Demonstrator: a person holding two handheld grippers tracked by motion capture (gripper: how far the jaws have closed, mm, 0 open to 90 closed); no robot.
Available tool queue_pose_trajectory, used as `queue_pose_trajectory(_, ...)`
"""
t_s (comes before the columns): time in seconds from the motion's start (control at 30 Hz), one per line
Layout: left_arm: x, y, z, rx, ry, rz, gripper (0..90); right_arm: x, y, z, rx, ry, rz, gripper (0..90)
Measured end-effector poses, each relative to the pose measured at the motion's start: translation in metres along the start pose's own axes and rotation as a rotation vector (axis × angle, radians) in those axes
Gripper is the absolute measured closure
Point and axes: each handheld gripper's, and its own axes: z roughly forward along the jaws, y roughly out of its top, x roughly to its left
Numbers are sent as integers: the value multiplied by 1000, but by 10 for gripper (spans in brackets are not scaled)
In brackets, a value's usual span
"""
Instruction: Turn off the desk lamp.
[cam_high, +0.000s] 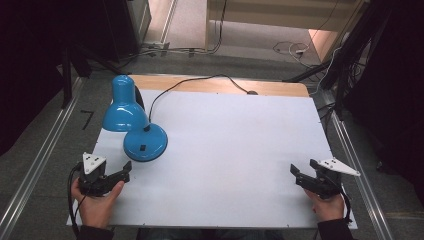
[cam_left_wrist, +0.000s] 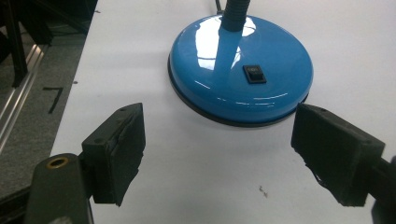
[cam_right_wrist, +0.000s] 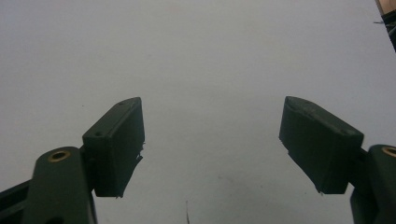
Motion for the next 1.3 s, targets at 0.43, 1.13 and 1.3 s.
queue_pose_trajectory(0.43, 2, -4, -6, 2, 5, 0, 187, -1, 0, 0, 6, -4, 6, 174)
queue_pose_trajectory(1.13, 3, -10, -14, 11, 19, 3, 187, -1, 0, 1, 8, -6, 9, 175)
queue_pose_trajectory(1.3, 4, -12, -16, 34, 37, -4, 186, -1, 0, 0, 9, -9, 10, 174)
